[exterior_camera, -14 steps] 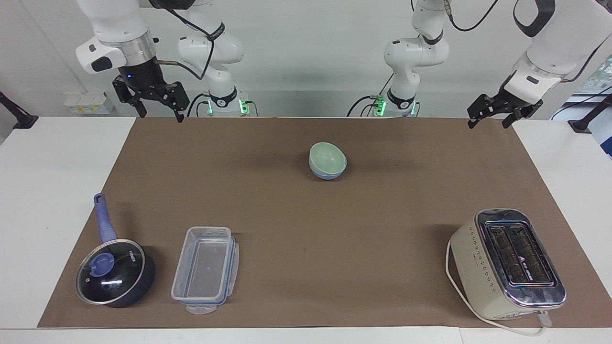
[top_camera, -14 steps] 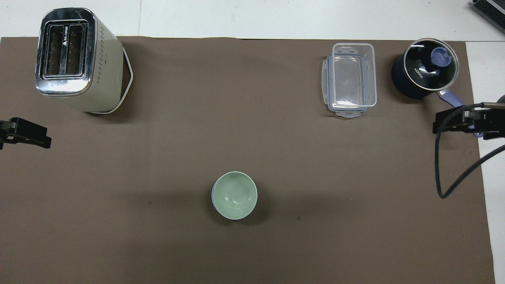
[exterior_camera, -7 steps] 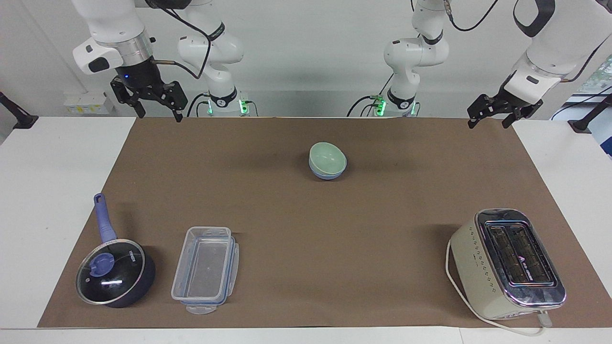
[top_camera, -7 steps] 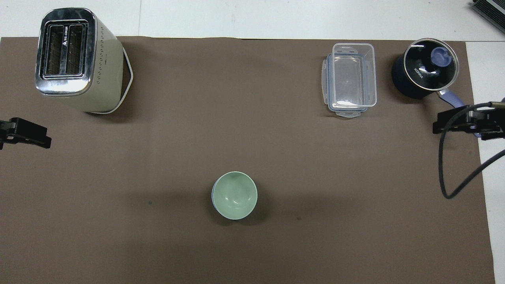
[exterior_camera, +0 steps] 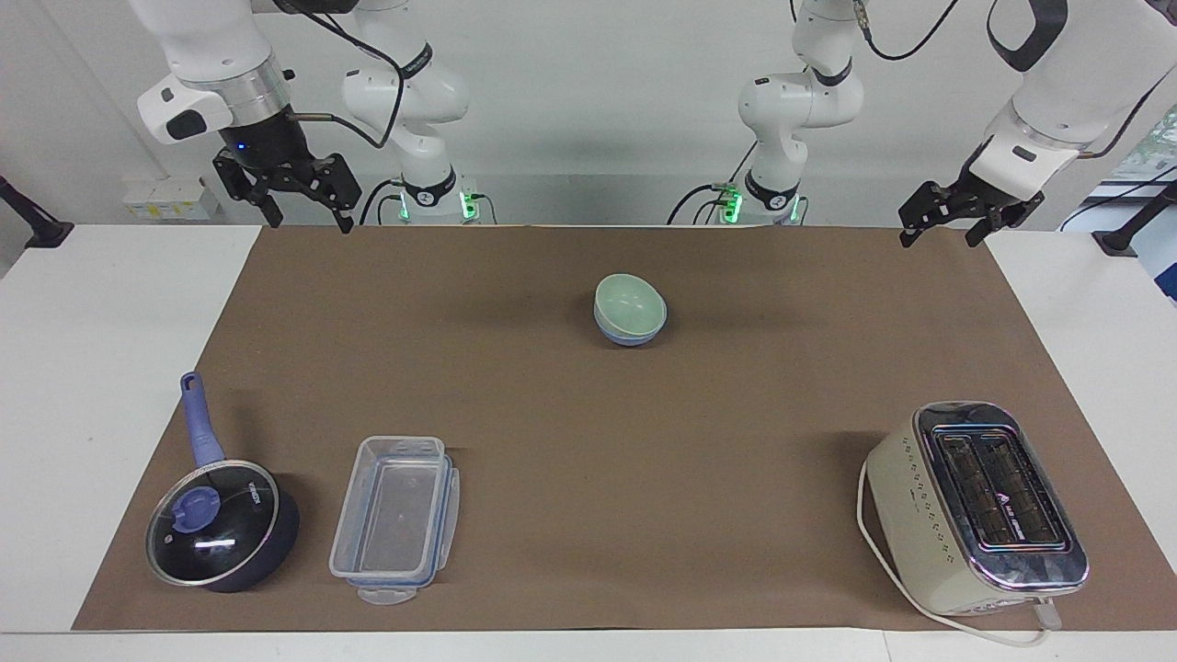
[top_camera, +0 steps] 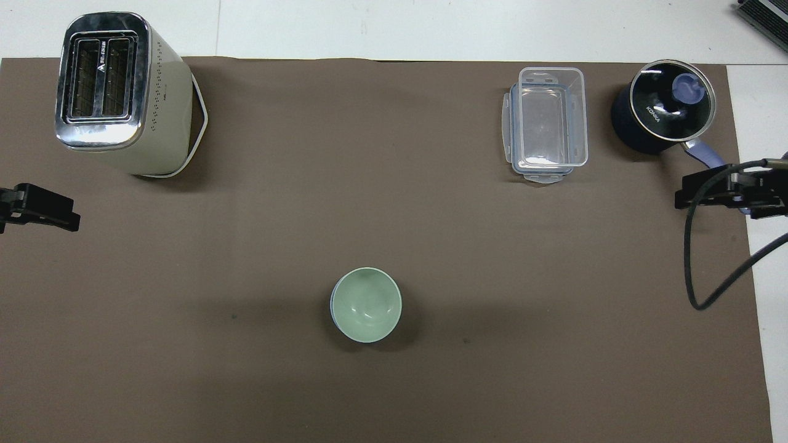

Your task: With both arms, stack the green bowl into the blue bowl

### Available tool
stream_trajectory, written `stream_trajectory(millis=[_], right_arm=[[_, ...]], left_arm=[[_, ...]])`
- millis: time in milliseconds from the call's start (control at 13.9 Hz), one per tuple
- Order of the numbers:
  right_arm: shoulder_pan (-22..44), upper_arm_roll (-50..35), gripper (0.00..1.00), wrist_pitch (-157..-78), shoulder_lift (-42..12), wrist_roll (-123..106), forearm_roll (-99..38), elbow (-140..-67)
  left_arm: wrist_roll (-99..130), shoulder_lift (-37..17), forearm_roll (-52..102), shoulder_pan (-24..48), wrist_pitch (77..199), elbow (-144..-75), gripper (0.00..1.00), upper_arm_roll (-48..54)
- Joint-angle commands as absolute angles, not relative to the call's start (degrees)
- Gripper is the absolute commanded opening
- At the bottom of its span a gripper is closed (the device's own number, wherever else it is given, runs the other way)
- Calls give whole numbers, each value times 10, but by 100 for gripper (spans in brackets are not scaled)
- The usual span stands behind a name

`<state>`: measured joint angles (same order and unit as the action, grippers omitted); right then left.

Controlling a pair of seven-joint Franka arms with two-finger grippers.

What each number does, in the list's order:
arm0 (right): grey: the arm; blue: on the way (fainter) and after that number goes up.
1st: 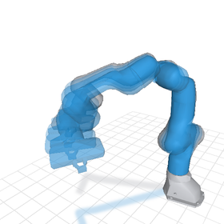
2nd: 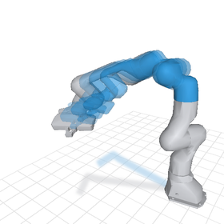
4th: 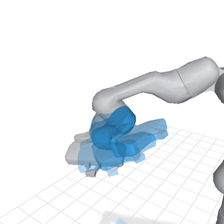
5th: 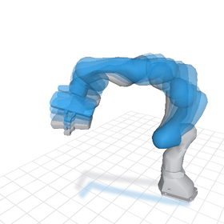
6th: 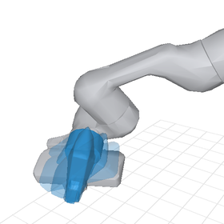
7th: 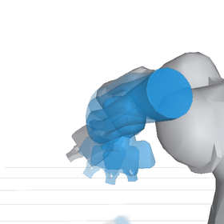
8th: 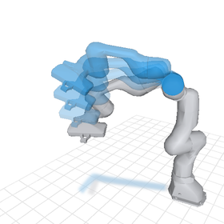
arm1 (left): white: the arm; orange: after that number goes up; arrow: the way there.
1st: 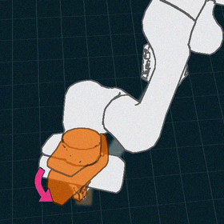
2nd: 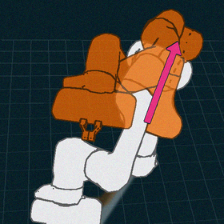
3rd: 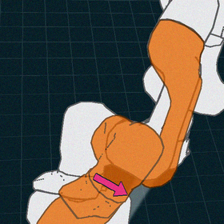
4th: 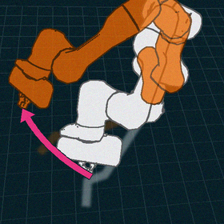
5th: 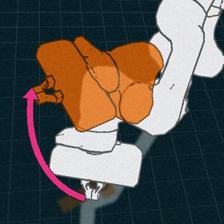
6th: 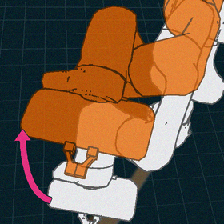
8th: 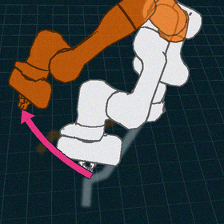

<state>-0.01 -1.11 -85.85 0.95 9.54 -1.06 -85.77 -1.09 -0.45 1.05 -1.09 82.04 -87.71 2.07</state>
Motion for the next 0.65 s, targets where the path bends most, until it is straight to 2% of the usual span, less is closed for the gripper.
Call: stream_trajectory(millis=[0, 574], right_arm=[[-1, -13, 100, -858, 25, 81, -13, -876], [1, -17, 100, -860, 29, 85, -8, -882]], left_arm=[[-9, -4, 0, -13, 811, -871, 100, 24], [-9, -4, 0, -13, 811, -871, 100, 24]])
